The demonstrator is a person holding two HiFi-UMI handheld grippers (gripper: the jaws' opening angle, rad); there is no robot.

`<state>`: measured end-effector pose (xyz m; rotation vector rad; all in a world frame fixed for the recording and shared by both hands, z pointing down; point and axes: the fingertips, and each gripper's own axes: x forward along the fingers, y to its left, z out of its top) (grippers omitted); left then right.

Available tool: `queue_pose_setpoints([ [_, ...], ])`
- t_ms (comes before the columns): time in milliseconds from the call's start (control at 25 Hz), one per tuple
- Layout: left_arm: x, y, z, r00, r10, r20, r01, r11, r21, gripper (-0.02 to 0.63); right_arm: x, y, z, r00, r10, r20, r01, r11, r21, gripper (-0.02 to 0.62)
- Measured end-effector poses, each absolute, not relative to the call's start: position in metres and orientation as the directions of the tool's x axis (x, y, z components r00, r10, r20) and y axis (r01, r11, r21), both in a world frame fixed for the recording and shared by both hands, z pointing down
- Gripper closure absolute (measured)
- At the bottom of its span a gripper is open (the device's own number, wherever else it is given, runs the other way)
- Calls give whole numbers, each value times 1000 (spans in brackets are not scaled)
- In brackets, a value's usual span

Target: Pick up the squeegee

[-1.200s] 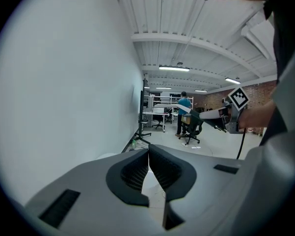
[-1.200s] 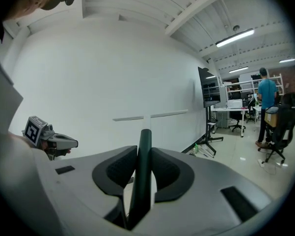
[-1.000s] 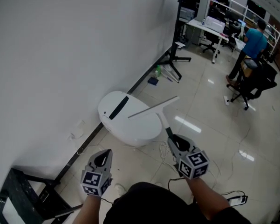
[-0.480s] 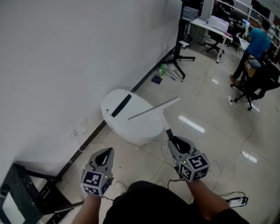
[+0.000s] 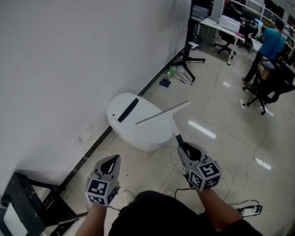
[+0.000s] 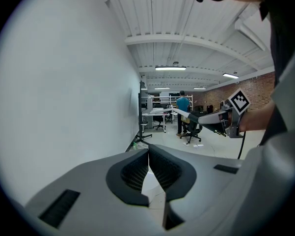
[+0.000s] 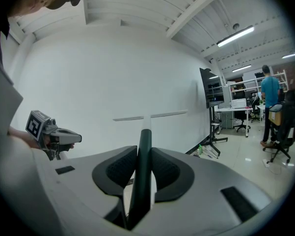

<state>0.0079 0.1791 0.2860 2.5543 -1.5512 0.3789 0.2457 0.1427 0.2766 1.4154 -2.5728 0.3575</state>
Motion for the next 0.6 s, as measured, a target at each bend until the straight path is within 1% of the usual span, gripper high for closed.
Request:
queue_pose_setpoints([
  [600, 10, 179, 282, 450, -851, 272, -880, -475, -30, 607, 239, 145, 276, -533, -800, 275, -844, 524, -112, 499],
])
